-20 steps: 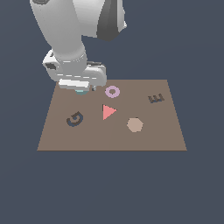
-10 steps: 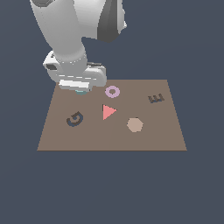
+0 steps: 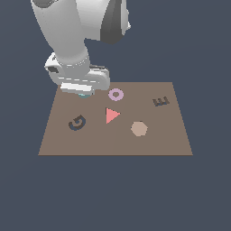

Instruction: Insert a designated object into the corresponding slot on a board.

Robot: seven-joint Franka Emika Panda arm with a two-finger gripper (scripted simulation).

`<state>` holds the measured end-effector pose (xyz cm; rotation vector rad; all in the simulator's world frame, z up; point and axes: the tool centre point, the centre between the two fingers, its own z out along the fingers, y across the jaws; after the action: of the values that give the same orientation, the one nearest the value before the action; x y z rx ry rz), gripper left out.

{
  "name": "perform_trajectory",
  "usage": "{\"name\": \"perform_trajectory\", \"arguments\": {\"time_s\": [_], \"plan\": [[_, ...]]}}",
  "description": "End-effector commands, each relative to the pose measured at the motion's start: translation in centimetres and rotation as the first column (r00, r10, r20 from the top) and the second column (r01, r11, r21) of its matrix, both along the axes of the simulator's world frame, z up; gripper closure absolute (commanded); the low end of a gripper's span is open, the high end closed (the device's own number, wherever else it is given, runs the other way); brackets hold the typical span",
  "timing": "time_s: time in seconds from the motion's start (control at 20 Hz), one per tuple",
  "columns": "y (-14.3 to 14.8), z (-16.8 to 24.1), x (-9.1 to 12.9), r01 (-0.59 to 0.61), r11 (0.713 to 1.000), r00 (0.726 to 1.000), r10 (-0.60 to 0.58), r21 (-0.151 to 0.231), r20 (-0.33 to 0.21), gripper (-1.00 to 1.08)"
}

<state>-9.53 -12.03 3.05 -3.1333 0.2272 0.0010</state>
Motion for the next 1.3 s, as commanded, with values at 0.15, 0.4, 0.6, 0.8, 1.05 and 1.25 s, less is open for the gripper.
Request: {"name": "perform_trajectory", "arguments": {"time_s": [0.15, 0.4, 0.6, 0.8, 1.05, 1.25], "plan": [[0.3, 0.1, 0.9, 0.049, 0.999, 0.999, -0.049, 0.0, 0.001, 1.08], [0.7, 0.2, 2.3, 0.131, 0.991, 0.991, -0.131, 0.0, 0.001, 1.08], [1.0, 0.3, 3.9, 0.221, 0.975, 0.975, -0.221, 0.0, 0.001, 1.08], [1.1, 0.5, 6.0, 0.332, 0.943, 0.943, -0.332, 0.0, 0.001, 1.08], [0.8, 0.7, 8.8, 0.474, 0.88, 0.88, -0.474, 0.0, 0.001, 1.08], [0.3, 0.8, 10.6, 0.563, 0.827, 0.827, -0.563, 0.0, 0.001, 1.08]]}}
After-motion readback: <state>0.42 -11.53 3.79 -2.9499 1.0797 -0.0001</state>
